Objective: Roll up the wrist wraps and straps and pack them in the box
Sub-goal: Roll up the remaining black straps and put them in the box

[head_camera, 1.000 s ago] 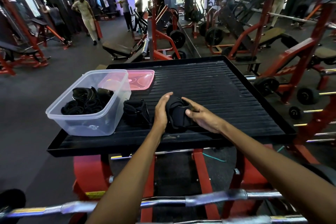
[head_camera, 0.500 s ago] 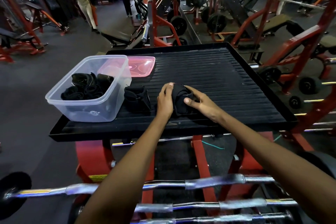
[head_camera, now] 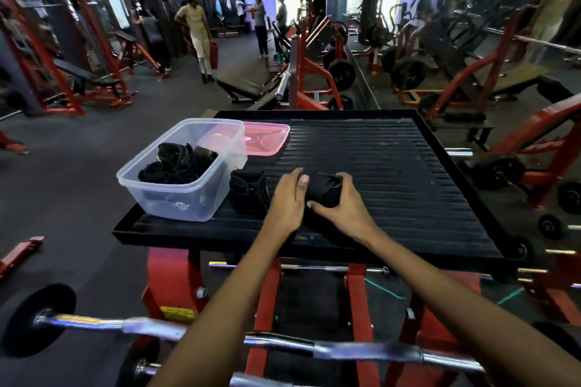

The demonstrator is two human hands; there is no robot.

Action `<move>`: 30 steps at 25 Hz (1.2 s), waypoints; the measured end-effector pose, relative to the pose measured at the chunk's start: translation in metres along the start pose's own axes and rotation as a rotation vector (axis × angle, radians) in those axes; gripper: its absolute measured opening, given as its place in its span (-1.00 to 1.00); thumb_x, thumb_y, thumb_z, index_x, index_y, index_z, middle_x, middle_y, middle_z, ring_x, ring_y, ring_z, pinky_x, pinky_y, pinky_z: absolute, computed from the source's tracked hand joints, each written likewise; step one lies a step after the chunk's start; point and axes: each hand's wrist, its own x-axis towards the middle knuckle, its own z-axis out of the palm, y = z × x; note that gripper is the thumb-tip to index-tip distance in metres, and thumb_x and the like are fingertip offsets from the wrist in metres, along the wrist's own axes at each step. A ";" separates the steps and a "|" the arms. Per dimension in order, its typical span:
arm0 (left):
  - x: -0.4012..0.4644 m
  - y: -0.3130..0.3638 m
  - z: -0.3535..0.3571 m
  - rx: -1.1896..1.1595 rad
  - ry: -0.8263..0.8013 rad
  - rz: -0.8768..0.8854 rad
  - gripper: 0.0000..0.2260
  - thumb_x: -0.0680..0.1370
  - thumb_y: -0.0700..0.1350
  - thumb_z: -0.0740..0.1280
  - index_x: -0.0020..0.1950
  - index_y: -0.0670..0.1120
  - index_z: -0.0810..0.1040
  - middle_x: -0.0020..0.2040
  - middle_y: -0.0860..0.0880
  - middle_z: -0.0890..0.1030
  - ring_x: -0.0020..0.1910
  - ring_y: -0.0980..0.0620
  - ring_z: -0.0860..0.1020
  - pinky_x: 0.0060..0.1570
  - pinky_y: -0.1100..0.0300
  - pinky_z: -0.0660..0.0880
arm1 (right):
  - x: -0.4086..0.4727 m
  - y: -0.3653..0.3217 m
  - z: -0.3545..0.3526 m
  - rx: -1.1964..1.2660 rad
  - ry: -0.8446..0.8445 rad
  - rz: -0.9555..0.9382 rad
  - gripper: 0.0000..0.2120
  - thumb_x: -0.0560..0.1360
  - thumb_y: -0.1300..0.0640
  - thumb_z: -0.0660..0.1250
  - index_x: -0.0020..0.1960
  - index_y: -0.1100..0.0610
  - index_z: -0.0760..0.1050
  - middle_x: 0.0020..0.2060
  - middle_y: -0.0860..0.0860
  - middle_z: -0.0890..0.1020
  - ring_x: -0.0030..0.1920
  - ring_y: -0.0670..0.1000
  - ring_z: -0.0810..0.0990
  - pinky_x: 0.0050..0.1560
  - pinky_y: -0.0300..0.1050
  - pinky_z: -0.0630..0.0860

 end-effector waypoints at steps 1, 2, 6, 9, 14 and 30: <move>-0.004 0.001 -0.007 0.081 0.071 0.067 -0.61 0.63 0.03 0.07 0.36 -0.15 0.39 0.28 -0.13 0.46 0.30 -0.06 0.40 0.29 0.20 0.27 | 0.001 -0.001 0.000 -0.024 0.042 0.005 -0.23 0.27 -0.09 0.54 0.31 0.13 0.25 0.18 0.07 0.52 0.18 0.06 0.50 0.24 -0.06 0.43; -0.007 0.001 -0.013 0.165 0.185 0.113 -0.65 0.60 -0.02 0.13 0.33 -0.15 0.40 0.26 -0.12 0.47 0.27 -0.07 0.40 0.29 0.15 0.29 | 0.002 -0.003 -0.001 -0.014 0.067 0.015 -0.25 0.25 -0.11 0.55 0.27 0.12 0.27 0.14 0.06 0.54 0.14 0.06 0.52 0.20 -0.05 0.46; -0.015 -0.014 -0.037 0.298 0.555 -0.131 -0.46 0.45 -0.07 0.39 0.37 -0.17 0.32 0.34 -0.19 0.34 0.30 -0.20 0.30 0.31 -0.05 0.26 | 0.005 -0.017 0.000 0.148 0.076 0.017 -0.31 0.28 -0.02 0.56 0.24 0.13 0.26 0.09 0.04 0.51 0.03 -0.02 0.49 0.02 -0.24 0.41; -0.012 -0.027 -0.047 0.028 0.388 -0.315 -0.20 0.31 -0.10 0.55 0.43 -0.17 0.20 0.36 -0.21 0.33 0.36 -0.17 0.31 0.38 0.04 0.24 | 0.007 -0.020 0.009 0.133 0.019 0.002 -0.32 0.27 0.01 0.57 0.21 0.15 0.26 0.12 0.08 0.52 0.04 -0.01 0.51 0.02 -0.23 0.41; -0.006 -0.024 -0.054 -0.007 0.370 -0.401 -0.29 0.29 -0.07 0.55 0.28 -0.12 0.21 0.22 -0.16 0.49 0.21 -0.13 0.49 0.18 0.11 0.39 | 0.010 -0.016 0.014 0.061 0.010 0.001 -0.26 0.22 -0.08 0.57 0.26 0.10 0.30 0.16 0.11 0.50 0.19 0.09 0.47 0.25 0.03 0.43; 0.047 -0.005 -0.178 0.023 0.626 -0.209 -0.42 0.36 0.23 0.39 0.31 0.08 0.37 0.22 0.01 0.56 0.21 -0.06 0.51 0.14 0.06 0.42 | 0.079 -0.133 0.068 0.365 0.181 -0.154 -0.32 0.24 0.04 0.58 0.27 0.12 0.37 0.14 0.07 0.55 0.13 0.03 0.54 0.16 -0.10 0.49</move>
